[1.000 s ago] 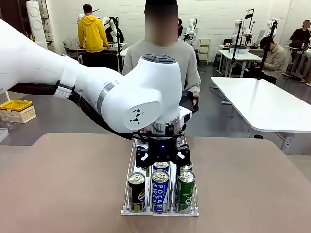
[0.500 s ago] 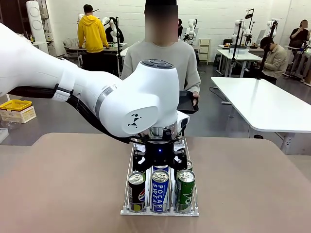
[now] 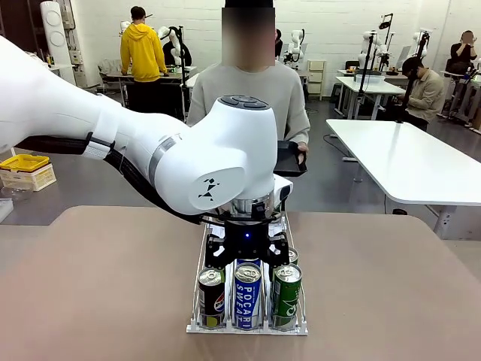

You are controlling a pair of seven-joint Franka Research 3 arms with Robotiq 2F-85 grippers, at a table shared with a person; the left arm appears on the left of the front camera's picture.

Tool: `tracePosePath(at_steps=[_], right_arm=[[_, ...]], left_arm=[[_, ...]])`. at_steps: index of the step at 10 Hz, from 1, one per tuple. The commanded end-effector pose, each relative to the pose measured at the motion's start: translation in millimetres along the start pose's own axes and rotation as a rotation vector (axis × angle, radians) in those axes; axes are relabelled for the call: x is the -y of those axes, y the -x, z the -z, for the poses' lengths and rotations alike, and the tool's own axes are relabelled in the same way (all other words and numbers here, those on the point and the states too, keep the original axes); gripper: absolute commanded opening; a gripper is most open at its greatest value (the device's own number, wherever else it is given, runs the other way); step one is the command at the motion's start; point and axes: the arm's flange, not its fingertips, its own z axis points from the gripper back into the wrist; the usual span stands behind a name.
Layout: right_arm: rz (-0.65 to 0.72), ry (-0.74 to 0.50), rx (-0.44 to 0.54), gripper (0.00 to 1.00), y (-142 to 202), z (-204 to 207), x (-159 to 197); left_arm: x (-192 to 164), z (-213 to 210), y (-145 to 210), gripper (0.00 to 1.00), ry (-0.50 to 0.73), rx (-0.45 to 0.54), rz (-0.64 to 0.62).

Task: Retrieve and hand over the desired beverage to the person.
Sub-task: Pick up another can of the same type that the person held from the Automatic Can Dispenser.

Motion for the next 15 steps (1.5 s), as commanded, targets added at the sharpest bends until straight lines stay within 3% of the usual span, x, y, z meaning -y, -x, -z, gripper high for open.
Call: tracePosePath(at_steps=[1, 4, 5, 6, 7, 9, 10, 12, 15], right_arm=[[-0.002, -0.015, 0.002, 1.0, 0.2, 1.7, -0.5], [-0.002, -0.015, 0.002, 1.0, 0.2, 1.7, -0.5], [-0.002, -0.015, 0.002, 1.0, 0.2, 1.7, -0.5], [-0.002, -0.015, 0.002, 1.0, 0.2, 1.7, -0.5], [-0.002, -0.015, 0.002, 1.0, 0.2, 1.7, -0.5], [-0.002, -0.015, 0.002, 1.0, 0.2, 1.7, -0.5], [-0.002, -0.015, 0.002, 1.0, 0.2, 1.7, -0.5], [-0.002, -0.015, 0.002, 1.0, 0.2, 1.7, -0.5], [-0.002, -0.015, 0.002, 1.0, 0.2, 1.7, -0.5]], left_arm=[[-2.1, 7.0, 0.5, 1.0, 0.014, -0.005, 0.01], [-4.0, 7.8, 0.6, 1.0, 0.02, 0.023, 0.018], [-4.6, 8.3, 0.8, 0.52, 0.027, 0.033, 0.026], [-4.7, 8.9, 1.4, 0.46, 0.027, 0.037, 0.032], [-5.0, 9.0, 1.5, 0.0, 0.029, 0.042, 0.04], [-5.9, 8.4, 2.6, 0.0, 0.03, 0.045, 0.047], [-6.0, 8.6, 2.7, 0.21, 0.03, 0.045, 0.049], [-5.7, 8.7, 3.2, 0.0, 0.029, 0.042, 0.055], [-4.3, 5.4, 4.5, 0.04, 0.011, 0.025, 0.111]])
